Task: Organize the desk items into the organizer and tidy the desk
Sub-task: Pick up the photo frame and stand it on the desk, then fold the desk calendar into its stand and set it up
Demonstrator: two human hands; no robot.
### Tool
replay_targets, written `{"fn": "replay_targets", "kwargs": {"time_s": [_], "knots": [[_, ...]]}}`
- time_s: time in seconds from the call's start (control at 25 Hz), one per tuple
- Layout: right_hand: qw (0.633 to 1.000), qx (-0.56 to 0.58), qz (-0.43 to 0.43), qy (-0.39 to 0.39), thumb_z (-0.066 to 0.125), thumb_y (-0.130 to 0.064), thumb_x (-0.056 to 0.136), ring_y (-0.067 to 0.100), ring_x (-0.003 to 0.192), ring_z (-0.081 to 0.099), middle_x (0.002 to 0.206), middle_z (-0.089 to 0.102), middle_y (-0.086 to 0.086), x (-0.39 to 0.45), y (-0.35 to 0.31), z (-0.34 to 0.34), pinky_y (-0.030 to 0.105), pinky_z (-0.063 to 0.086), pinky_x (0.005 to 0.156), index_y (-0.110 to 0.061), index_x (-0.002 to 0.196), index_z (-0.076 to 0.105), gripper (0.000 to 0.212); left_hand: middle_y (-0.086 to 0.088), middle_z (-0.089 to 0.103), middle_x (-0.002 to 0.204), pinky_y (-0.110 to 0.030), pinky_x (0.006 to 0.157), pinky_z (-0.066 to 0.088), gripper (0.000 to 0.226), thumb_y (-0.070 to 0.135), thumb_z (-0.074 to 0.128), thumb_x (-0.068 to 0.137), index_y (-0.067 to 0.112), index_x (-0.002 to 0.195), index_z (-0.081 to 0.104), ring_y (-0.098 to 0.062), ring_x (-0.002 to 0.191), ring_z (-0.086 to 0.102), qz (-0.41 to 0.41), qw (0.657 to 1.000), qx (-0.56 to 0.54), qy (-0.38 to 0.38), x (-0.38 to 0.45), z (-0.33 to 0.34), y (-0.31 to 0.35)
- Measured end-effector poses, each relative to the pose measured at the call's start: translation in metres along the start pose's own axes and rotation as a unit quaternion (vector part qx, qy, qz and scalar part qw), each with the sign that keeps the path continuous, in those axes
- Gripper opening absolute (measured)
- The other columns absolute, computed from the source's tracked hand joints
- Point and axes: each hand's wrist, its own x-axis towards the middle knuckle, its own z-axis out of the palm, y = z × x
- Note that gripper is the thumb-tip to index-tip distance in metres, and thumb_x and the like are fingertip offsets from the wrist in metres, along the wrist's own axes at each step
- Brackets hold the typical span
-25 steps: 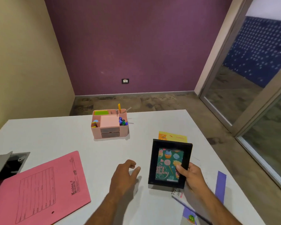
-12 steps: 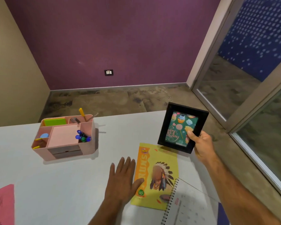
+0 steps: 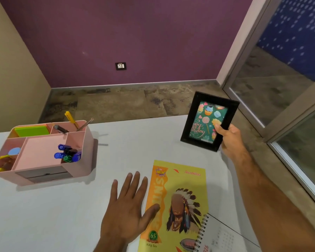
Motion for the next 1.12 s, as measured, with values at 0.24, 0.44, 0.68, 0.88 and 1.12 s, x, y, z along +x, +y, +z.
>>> {"fn": "replay_targets", "kwargs": {"time_s": [0.24,0.44,0.68,0.88,1.12], "knots": [[1.000,-0.010,-0.008,-0.021,0.062,-0.012,0.091,0.024,0.098,0.071,0.109,0.072,0.007,0.012,-0.007,0.009,0.043,0.058,0.079,-0.013,0.110,0.063,0.019,0.005,0.007,0.161,-0.053,0.117,0.001,0.079,0.077,0.021,0.088,0.031,0.152,0.017,-0.016,0.149,-0.002,-0.001,1.000,0.003,-0.010,0.001,-0.002,0.000],[0.999,-0.031,-0.002,-0.012,0.059,-0.016,0.093,0.022,0.100,0.070,0.110,0.071,0.005,0.013,-0.011,0.011,0.041,0.058,0.078,-0.015,0.115,0.061,0.022,0.005,0.006,0.161,-0.054,0.117,0.001,0.079,0.077,0.019,0.088,0.031,0.152,0.016,-0.016,0.149,-0.004,-0.004,1.000,-0.002,-0.022,0.001,-0.005,0.002],[1.000,-0.022,0.007,0.007,0.059,-0.015,0.094,0.020,0.100,0.069,0.115,0.068,0.002,-0.002,-0.010,0.005,0.034,0.057,0.069,-0.016,0.125,0.054,0.032,0.005,0.007,0.161,-0.053,0.117,0.001,0.079,0.077,0.020,0.088,0.031,0.152,0.017,-0.015,0.149,-0.003,-0.009,1.000,-0.013,-0.025,0.000,-0.005,0.002],[0.994,-0.074,-0.031,0.068,0.064,-0.017,0.090,0.016,0.111,0.056,0.132,0.055,-0.001,-0.031,-0.007,-0.022,0.026,0.045,0.069,-0.022,0.142,0.039,0.058,0.007,-0.009,0.160,-0.051,0.117,-0.012,0.087,0.083,0.010,0.083,0.032,0.153,0.005,-0.012,0.146,-0.019,-0.005,0.999,-0.020,-0.043,0.001,-0.013,0.004],[0.990,-0.104,-0.026,0.095,0.067,-0.011,0.087,0.018,0.108,0.060,0.130,0.059,0.008,-0.091,0.000,-0.069,0.024,0.046,0.075,-0.015,0.139,0.044,0.057,0.006,0.015,0.161,-0.041,0.119,-0.012,0.092,0.086,0.015,0.079,0.029,0.152,0.020,-0.013,0.149,0.000,-0.053,0.963,-0.259,-0.051,0.001,-0.031,0.003]]}}
